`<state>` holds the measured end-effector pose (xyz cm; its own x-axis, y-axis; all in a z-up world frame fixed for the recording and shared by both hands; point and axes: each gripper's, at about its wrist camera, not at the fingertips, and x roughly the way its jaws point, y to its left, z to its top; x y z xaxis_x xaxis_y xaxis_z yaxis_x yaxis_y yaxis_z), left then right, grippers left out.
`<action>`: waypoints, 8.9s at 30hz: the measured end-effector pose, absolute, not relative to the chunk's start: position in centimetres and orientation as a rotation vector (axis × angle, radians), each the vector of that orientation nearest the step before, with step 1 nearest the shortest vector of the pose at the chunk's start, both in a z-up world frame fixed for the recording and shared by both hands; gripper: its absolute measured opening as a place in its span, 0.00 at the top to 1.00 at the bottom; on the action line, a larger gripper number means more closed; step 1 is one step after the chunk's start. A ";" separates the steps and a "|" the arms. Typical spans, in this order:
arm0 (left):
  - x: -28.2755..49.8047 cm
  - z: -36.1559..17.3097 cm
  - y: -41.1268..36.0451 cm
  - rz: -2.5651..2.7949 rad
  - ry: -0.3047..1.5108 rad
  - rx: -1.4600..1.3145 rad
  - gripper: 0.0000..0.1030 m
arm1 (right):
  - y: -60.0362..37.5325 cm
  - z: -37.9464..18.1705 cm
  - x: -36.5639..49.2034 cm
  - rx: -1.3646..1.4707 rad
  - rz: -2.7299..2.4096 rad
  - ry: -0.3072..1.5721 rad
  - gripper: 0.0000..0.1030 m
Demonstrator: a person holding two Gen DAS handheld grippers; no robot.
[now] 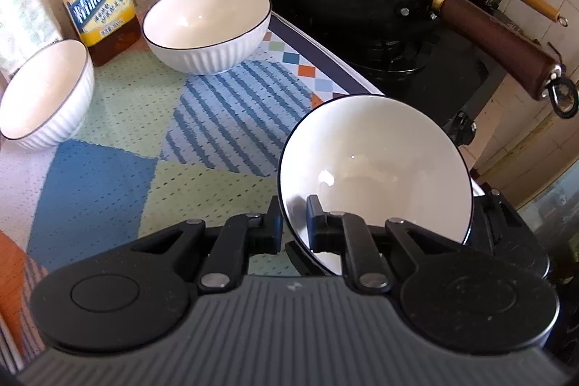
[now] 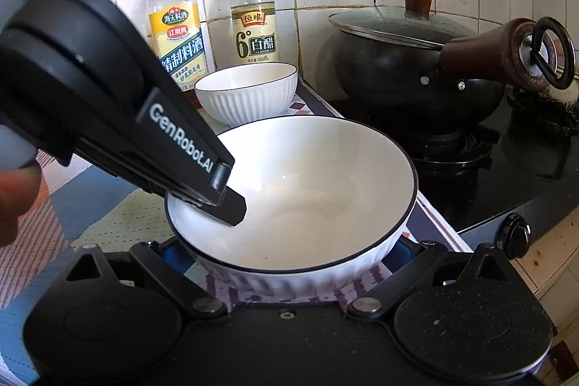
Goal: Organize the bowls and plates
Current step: 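Lift the white bowl with both grippers and carry it beside the plate stack, then lower the bowl onto the tablecloth and open both grippers, then move both grippers to the white bowl by the bottles and close on its rim, then lift the second bowl with both grippers and carry it over the first bowl, then lower the second bowl into the first bowl and open both grippers, then move both grippers to the last white bowl and close on its rim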
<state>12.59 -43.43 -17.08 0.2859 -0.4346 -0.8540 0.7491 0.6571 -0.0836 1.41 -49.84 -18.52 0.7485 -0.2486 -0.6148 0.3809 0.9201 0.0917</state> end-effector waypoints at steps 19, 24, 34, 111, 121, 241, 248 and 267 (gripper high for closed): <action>13.1 -14.2 -34.5 -0.629 1.033 0.347 0.88 | -44.0 -16.8 2.9 0.191 -0.137 0.617 0.02; 12.9 -13.8 -31.2 -0.573 1.036 0.361 0.87 | -41.3 -16.7 3.0 0.195 -0.061 0.603 0.02; 14.7 -14.8 -25.3 -0.479 1.093 0.265 0.88 | -36.0 -17.7 4.0 0.176 0.041 0.615 0.02; 34.6 -13.1 -25.0 -0.620 1.053 0.150 0.49 | -45.2 -15.6 20.7 0.686 -0.069 0.675 0.43; 36.1 -15.0 -27.1 -0.617 1.075 0.142 0.61 | -46.5 -17.3 22.9 0.705 -0.189 0.761 0.51; 19.0 -5.2 -27.5 -0.737 1.060 0.332 0.54 | -40.8 -6.7 2.1 0.147 -0.091 0.617 0.48; 20.9 -5.6 -30.6 -0.715 1.060 0.286 0.54 | -45.3 -8.4 4.0 0.100 -0.119 0.604 0.46; 29.1 -10.2 -38.2 -0.707 1.020 0.147 0.32 | -51.4 -15.2 9.6 0.158 -0.096 0.683 0.29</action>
